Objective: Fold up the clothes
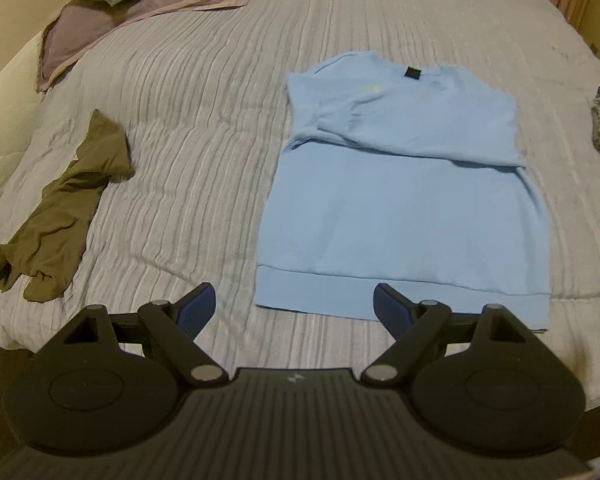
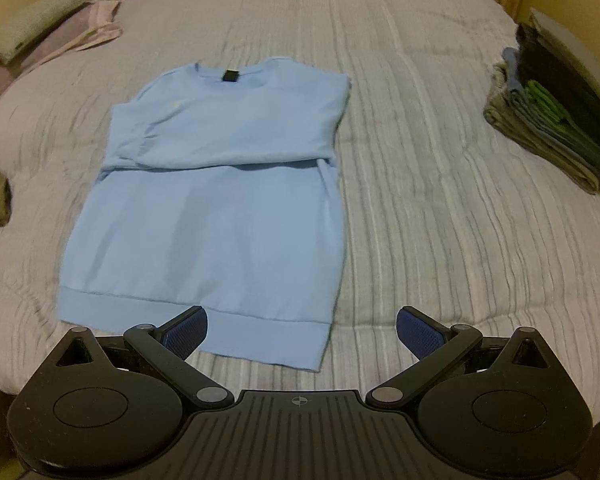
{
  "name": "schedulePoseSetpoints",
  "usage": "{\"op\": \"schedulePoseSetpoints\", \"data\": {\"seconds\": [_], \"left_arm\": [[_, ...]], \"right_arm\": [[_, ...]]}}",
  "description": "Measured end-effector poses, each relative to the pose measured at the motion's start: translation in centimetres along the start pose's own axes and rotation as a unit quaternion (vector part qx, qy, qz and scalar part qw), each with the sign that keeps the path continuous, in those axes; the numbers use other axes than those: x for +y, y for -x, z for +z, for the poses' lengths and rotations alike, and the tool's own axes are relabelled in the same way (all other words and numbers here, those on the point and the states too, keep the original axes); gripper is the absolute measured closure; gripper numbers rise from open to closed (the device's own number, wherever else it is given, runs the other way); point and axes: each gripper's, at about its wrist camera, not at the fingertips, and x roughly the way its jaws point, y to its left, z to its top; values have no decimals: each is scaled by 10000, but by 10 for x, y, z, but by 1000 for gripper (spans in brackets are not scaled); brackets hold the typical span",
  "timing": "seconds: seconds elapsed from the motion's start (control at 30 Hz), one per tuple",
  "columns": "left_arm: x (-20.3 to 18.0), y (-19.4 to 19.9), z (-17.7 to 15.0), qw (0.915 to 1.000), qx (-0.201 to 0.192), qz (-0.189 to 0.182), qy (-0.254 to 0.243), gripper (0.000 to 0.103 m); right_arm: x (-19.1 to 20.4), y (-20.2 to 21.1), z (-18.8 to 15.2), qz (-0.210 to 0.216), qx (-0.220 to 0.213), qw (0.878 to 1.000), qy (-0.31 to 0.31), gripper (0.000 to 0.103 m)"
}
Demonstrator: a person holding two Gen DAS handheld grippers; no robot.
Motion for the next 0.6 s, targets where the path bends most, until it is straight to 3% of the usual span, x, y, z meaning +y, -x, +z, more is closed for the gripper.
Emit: {"op": "schedulePoseSetpoints", "data": {"seconds": [0.37, 0.5, 0.6], "left_arm": [[19, -46, 20, 9997, 69, -147, -199, 19], [26, -67, 17, 9991, 39, -195, -364, 19], [35, -87, 13, 9983, 11, -385, -445, 19]], "right_arm": [[-32, -23, -7, -79, -116, 9985, -524, 0], [-46, -35, -13, 348, -436, 9958, -729, 0], [-60, -46, -23, 916, -976, 9878, -799, 0]]}}
